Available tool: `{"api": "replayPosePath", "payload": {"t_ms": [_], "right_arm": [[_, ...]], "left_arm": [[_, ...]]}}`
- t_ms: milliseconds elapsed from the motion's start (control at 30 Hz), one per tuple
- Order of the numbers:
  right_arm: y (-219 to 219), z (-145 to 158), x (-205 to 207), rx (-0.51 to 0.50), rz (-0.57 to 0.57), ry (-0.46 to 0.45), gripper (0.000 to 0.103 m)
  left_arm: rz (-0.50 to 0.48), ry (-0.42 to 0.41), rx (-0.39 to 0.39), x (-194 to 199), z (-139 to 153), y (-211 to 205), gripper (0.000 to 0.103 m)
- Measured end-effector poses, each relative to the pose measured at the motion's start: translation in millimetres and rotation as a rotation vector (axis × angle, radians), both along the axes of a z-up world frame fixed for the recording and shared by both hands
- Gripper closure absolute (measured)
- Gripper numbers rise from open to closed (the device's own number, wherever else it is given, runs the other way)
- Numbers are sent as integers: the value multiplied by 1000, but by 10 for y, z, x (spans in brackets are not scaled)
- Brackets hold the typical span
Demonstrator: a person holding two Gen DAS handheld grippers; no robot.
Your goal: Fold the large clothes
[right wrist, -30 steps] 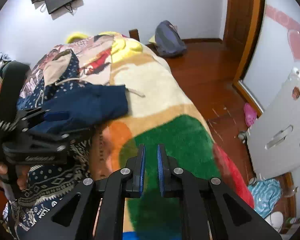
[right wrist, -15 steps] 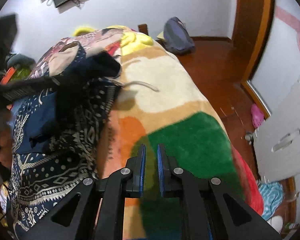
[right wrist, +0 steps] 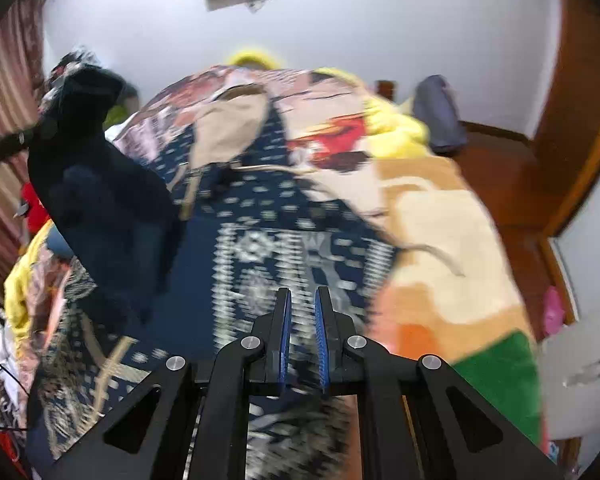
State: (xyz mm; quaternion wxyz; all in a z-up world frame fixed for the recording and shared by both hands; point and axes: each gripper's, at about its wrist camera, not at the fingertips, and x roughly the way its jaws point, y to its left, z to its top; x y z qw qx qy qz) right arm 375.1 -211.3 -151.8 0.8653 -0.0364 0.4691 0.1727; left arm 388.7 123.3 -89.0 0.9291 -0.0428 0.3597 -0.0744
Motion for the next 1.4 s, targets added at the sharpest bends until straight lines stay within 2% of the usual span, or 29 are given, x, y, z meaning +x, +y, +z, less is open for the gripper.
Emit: {"api": "replayPosePath", "payload": {"t_ms": [167, 300, 400, 467, 567, 633, 700, 800, 867, 933, 1000, 1067, 1167, 1267, 1333, 1400], "right_arm": [[504, -166, 90, 13, 95, 70, 95], [797, -515, 186, -2, 142, 179, 95], [917, -787, 211, -57, 149, 227, 95], [931, -783, 176, -65, 159, 197, 95], [912, -777, 164, -60, 161, 206, 95], [878, -772, 177, -44, 157, 220, 95], [862, -750, 196, -44, 158, 231, 95], [845, -645, 224, -58, 148, 216, 95], [865, -515, 215, -41, 165, 182, 95], [919, -418, 210, -47, 188, 149, 95], [1012, -387, 208, -83, 218, 119, 95], [1101, -455, 213, -134, 239, 115, 95], [1211, -734, 211, -251, 275, 138, 95], [1224, -763, 98, -289, 317, 23, 95], [1218, -784, 39, -337, 324, -19, 95], [1192, -812, 1, -370, 328, -53, 91]], "left_arm": [[79, 104, -68, -229, -533, 521, 95], [140, 193, -95, -386, -1002, 811, 94], [202, 264, -63, -474, -1350, 985, 94], [254, 306, -13, -560, -1572, 1095, 94], [285, 358, 36, -695, -1791, 1216, 94], [290, 379, 55, -780, -1836, 1272, 94], [277, 361, 58, -844, -1749, 1279, 94], [240, 293, 62, -858, -1456, 1188, 93], [198, 242, 65, -799, -1254, 1061, 83], [158, 204, 63, -702, -1152, 914, 63], [100, 172, 49, -593, -1084, 701, 58], [55, 185, 24, -421, -1137, 492, 56], [-1, 241, -3, -191, -1370, 210, 56], [-27, 319, 48, -43, -1668, -25, 56], [-23, 281, 95, -83, -1728, -104, 46], [-14, 268, 134, -110, -1744, -118, 43]]}}
